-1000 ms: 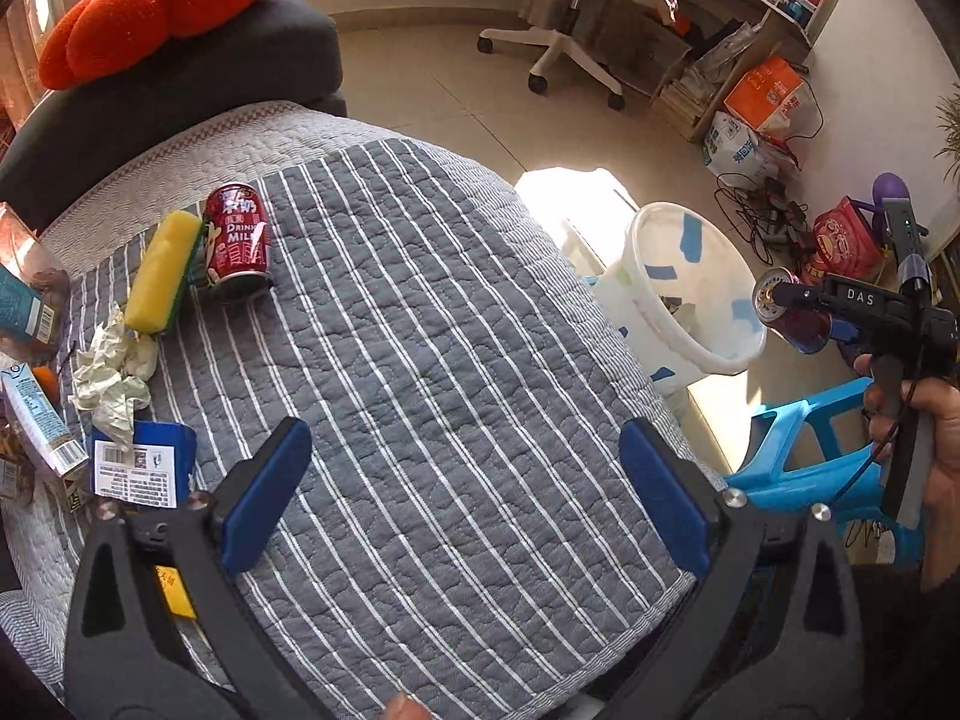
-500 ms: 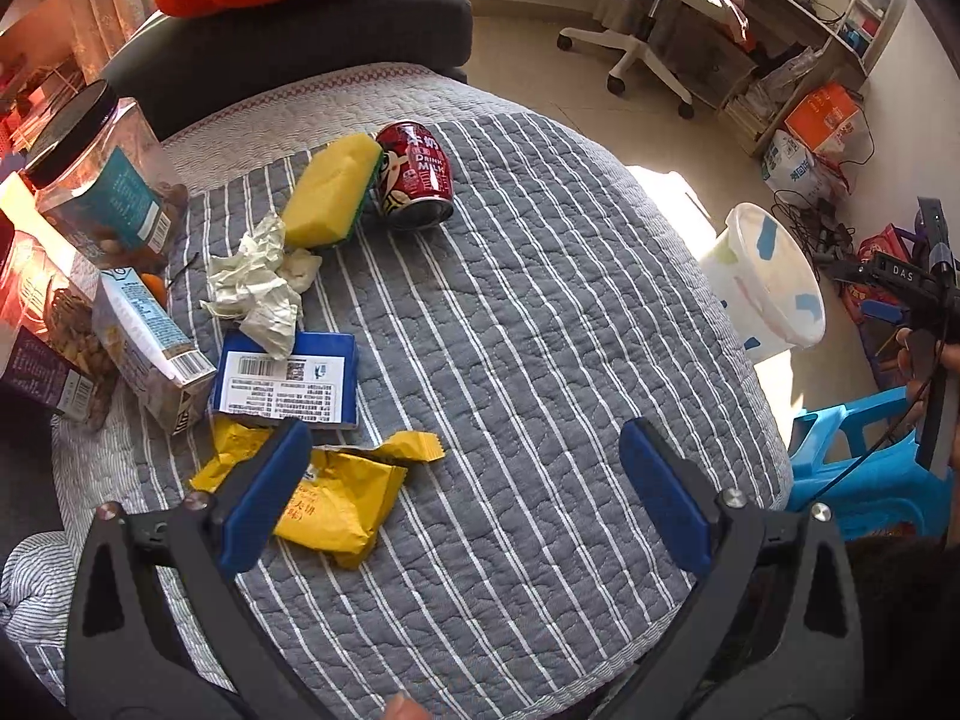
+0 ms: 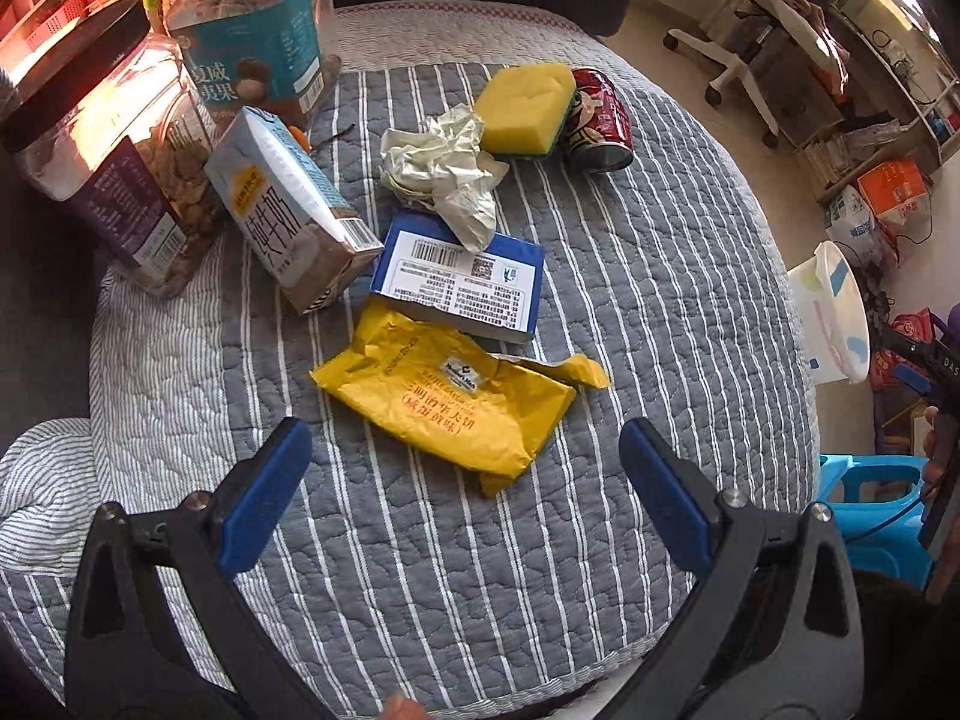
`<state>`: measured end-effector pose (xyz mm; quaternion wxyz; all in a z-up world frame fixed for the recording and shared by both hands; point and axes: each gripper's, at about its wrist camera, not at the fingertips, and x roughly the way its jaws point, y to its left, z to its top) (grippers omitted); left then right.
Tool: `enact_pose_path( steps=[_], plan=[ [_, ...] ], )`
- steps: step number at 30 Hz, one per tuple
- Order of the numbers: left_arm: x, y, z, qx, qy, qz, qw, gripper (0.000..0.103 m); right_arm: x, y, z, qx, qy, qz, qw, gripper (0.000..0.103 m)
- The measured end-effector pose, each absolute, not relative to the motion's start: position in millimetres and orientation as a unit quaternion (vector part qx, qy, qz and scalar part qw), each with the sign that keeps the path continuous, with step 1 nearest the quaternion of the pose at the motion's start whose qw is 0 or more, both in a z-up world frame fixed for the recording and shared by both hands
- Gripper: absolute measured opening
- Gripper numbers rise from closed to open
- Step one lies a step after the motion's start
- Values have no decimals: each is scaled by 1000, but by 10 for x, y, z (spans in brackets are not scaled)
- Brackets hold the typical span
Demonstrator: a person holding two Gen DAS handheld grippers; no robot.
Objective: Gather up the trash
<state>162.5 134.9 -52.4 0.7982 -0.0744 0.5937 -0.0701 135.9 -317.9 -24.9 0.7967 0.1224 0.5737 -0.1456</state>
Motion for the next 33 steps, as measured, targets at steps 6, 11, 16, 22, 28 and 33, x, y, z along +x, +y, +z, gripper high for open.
enact_pose_path(
  steps=[6, 11, 16, 22, 28, 33],
  plan=[
    [1755, 1490, -885, -144, 620, -5, 771, 102, 1416, -2939, -317, 99, 583, -131, 796, 102],
    [1858, 1493, -1126, -210, 610, 45, 763, 96, 1454, -2864, -381, 90, 590, -129, 792, 102],
    [1908, 1361, -1261, -196, 607, 84, 765, 92, 1478, -2841, -394, 84, 592, -128, 791, 102],
    [1946, 1176, -1309, -140, 609, 99, 774, 91, 1505, -2799, -418, 75, 594, -127, 791, 102],
    [1912, 1062, -1254, -89, 617, 74, 778, 69, 1542, -2710, -454, 64, 600, -119, 789, 102],
    [1861, 1310, -1172, -99, 621, 39, 777, 35, 1585, -2579, -472, 57, 601, -111, 790, 102]
  ],
)
